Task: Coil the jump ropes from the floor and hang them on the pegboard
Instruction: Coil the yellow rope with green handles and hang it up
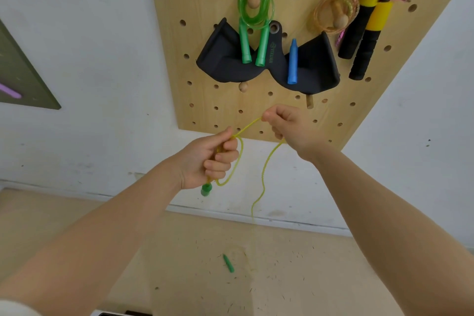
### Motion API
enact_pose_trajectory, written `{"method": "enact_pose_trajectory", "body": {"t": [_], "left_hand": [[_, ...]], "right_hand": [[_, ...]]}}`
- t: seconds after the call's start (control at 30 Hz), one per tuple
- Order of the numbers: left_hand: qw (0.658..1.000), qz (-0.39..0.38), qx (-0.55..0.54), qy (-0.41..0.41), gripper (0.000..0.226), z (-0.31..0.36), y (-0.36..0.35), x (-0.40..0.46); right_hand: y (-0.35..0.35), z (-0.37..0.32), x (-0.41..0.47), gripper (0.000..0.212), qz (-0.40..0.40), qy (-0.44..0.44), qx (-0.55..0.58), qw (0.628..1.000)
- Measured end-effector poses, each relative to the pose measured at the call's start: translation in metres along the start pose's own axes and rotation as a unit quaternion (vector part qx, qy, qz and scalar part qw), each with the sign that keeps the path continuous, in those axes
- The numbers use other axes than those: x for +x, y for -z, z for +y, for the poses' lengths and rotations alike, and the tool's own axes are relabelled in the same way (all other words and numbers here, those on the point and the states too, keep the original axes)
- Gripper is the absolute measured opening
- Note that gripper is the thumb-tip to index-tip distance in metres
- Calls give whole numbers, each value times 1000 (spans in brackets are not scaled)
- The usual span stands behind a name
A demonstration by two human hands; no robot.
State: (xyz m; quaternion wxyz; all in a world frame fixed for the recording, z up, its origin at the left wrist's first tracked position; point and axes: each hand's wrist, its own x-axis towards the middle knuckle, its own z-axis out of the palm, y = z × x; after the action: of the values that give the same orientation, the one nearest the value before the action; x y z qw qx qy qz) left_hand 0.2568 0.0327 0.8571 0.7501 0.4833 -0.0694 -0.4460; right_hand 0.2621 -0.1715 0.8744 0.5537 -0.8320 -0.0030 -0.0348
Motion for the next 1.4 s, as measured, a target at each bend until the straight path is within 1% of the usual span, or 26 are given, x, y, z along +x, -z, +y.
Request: {"method": "enact_pose_trajectory", "body": {"t": [0.07, 0.13, 0.2, 0.27, 0.4, 0.47, 0.57, 0.63, 0.7, 0.77, 0.8, 0.87, 0.9, 0.93, 0.97, 1.0, 1.07, 1.1, 1.13, 1.17, 1.2, 1.23, 1.3, 1.33, 1.37, 1.4], "left_hand": [[999, 9, 31, 16, 41, 0, -2, 3], [998, 30, 48, 36, 45, 0, -4, 7], [995, 61, 72, 40, 46, -2, -1, 10], [991, 79, 101, 35, 43, -2, 4, 10], [978, 100, 175, 61, 45, -5, 17, 10], [981, 101, 156, 55, 49, -8, 20, 11], [996, 63, 58, 31, 53, -7, 20, 12], [997, 22, 71, 28, 52, -4, 16, 9], [997, -63, 33, 31, 48, -1, 13, 8], [979, -188, -71, 18, 44, 5, 8, 6], [970, -220, -108, 1, 43, 8, 9, 6], [976, -194, -89, -44, 40, 9, 14, 4], [980, -177, -73, -58, 38, 9, 17, 3], [976, -193, -87, -57, 37, 8, 22, 3], [967, -217, -125, -53, 38, 5, 25, 3], [960, -219, -168, -38, 40, 3, 25, 0], [965, -147, -213, -37, 45, 6, 28, -5], [965, -121, -228, -51, 46, 7, 29, -1], [964, -103, -237, -65, 47, 7, 31, 2], [960, -121, -242, -77, 48, 8, 36, 6], [952, -162, -250, -73, 46, 7, 41, 8], [945, -193, -256, -66, 45, 6, 42, 7], [950, -204, -232, -49, 45, 8, 41, 6], [961, -184, -198, -50, 47, 6, 36, 8], [981, -127, -130, -63, 51, 5, 28, 5], [995, -48, -53, -74, 54, 5, 20, 2]], "right_hand": [[-8, 4, 4, 19, 18, 5, -58, 998], [-13, 6, 5, 20, 61, 16, -105, 992], [-15, 5, 4, 24, 103, 30, -105, 989], [-16, 3, 2, 23, 119, 45, -87, 988], [-29, -5, -1, 22, 54, 34, 27, 998], [-31, -11, 1, 23, 22, 21, 75, 997], [-27, -11, 9, 22, 63, -7, 71, 995], [-26, -4, 12, 20, 109, -22, 54, 992], [-30, 4, 12, 16, 129, -1, -7, 992], [-41, 12, 9, 15, 80, 41, -156, 984], [-48, 15, 7, 17, 49, 56, -220, 973], [-56, 18, 6, 22, 35, 55, -277, 959], [-55, 17, 6, 23, 51, 44, -272, 960], [-53, 15, 7, 24, 69, 31, -257, 963], [-50, 14, 8, 24, 73, 19, -242, 967], [-49, 12, 7, 23, 52, 8, -231, 971], [-55, 6, 1, 21, -56, -24, -164, 985], [-60, 2, -3, 21, -120, -64, -68, 988], [-65, -3, -8, 24, -178, -119, 54, 975], [-71, -7, -12, 29, -215, -159, 149, 952], [-75, -10, -13, 36, -233, -167, 178, 941], [-79, -13, -13, 41, -240, -157, 157, 945], [-83, -19, -12, 41, -211, -111, 64, 969], [-84, -21, -13, 34, -194, -94, 40, 976], [-84, -22, -13, 27, -185, -85, 40, 978], [-84, -21, -14, 26, -180, -79, 52, 979]]}}
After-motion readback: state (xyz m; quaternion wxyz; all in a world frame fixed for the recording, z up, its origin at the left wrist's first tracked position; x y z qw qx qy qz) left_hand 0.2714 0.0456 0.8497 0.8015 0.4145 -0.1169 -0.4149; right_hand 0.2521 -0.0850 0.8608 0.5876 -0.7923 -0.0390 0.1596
